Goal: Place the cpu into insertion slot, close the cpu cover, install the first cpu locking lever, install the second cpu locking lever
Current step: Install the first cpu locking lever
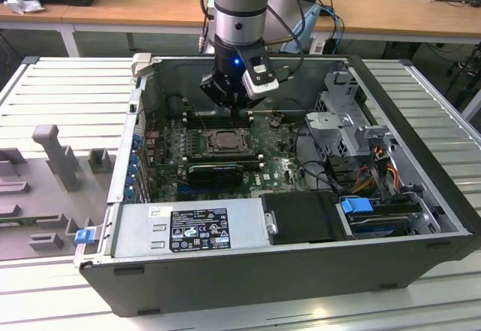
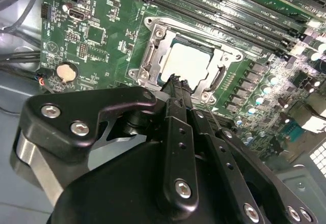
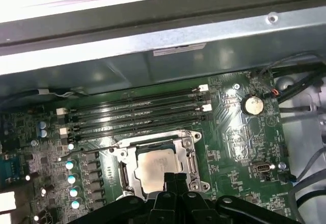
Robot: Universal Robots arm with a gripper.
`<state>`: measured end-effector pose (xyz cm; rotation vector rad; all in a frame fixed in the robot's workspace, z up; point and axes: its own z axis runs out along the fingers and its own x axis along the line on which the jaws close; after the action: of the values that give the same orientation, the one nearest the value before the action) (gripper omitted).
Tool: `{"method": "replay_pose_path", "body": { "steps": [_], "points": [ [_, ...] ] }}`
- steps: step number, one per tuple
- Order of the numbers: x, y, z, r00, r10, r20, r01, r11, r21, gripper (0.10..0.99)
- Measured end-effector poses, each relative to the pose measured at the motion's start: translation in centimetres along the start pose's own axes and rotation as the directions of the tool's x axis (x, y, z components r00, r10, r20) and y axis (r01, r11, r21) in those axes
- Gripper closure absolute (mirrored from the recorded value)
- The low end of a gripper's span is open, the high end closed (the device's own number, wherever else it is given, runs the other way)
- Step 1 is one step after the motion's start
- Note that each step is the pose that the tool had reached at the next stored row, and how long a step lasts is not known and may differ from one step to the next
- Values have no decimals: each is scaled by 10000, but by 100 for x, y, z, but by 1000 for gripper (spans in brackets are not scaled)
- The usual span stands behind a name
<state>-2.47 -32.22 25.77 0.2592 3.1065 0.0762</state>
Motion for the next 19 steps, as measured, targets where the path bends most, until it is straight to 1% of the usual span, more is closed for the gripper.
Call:
{"method": "replay_pose_path", "body": {
  "steps": [5,7,11,17,19],
  "points": [
    [23,-5,0,10000,-44,2,44,10000,-3,980],
    [24,-5,0,9995,-321,-12,321,9995,-8,980],
    [24,-5,0,9966,-820,-36,820,9966,-19,980],
    [24,-5,0,9924,-1228,-57,1228,9924,-29,980],
    [25,-5,0,9916,-1291,-60,1291,9916,-30,980]
  ]
}}
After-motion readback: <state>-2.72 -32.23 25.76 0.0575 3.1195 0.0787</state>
